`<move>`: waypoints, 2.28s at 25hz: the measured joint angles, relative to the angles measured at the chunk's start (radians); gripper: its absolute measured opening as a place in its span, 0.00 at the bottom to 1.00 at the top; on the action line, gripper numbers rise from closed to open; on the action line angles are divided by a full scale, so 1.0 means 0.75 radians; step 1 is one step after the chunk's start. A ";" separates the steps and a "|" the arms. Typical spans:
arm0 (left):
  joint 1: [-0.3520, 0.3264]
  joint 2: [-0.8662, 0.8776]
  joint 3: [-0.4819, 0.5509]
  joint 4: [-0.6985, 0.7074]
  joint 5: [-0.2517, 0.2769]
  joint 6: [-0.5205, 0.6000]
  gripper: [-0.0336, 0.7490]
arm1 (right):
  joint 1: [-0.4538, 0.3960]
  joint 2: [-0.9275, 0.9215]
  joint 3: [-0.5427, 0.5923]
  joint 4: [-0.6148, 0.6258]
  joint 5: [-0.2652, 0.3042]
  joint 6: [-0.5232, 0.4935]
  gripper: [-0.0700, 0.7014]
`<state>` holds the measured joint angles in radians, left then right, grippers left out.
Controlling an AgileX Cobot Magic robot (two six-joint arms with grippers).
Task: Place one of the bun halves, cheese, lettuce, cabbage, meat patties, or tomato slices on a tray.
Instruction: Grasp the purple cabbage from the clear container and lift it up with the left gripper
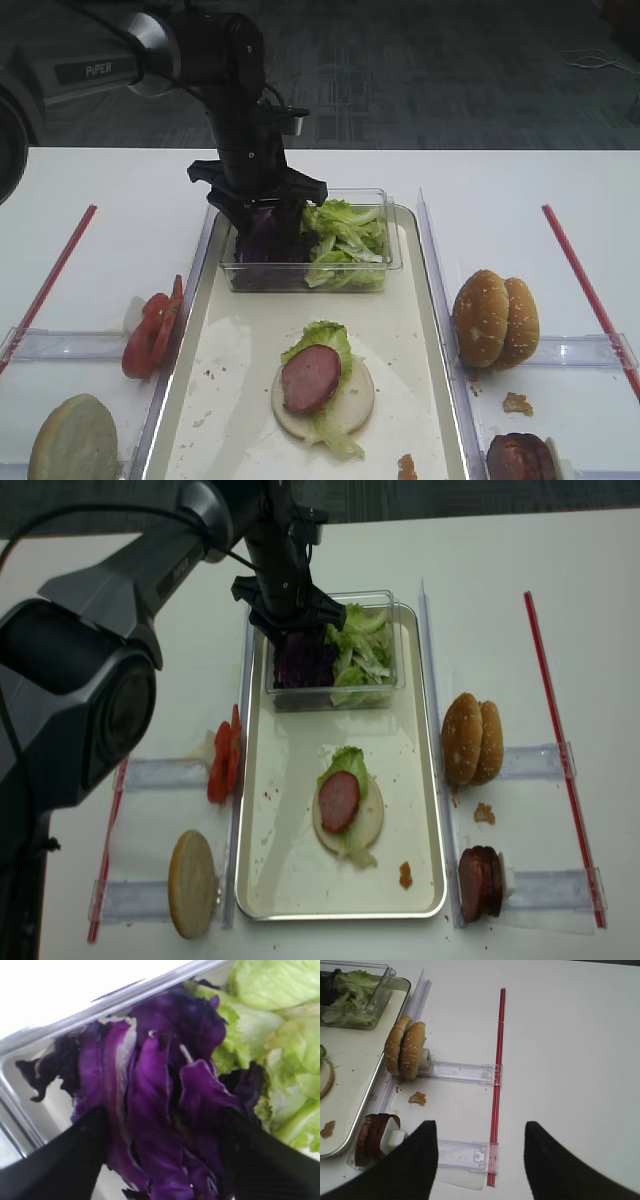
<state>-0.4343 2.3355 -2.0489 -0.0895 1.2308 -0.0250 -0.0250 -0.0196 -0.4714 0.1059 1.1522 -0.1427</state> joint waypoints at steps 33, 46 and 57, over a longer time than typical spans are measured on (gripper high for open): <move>0.005 0.032 -0.077 -0.008 0.003 -0.011 0.15 | 0.000 0.000 0.000 0.000 0.000 0.005 0.63; 0.005 -0.040 -0.074 -0.036 0.003 -0.036 0.15 | 0.000 0.000 0.000 0.000 0.000 0.005 0.63; 0.002 -0.305 0.249 -0.076 0.001 -0.059 0.14 | 0.000 0.000 0.000 0.000 0.000 0.002 0.62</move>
<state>-0.4324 2.1064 -1.8625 -0.1466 1.2313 -0.0691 -0.0250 -0.0196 -0.4714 0.1059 1.1522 -0.1408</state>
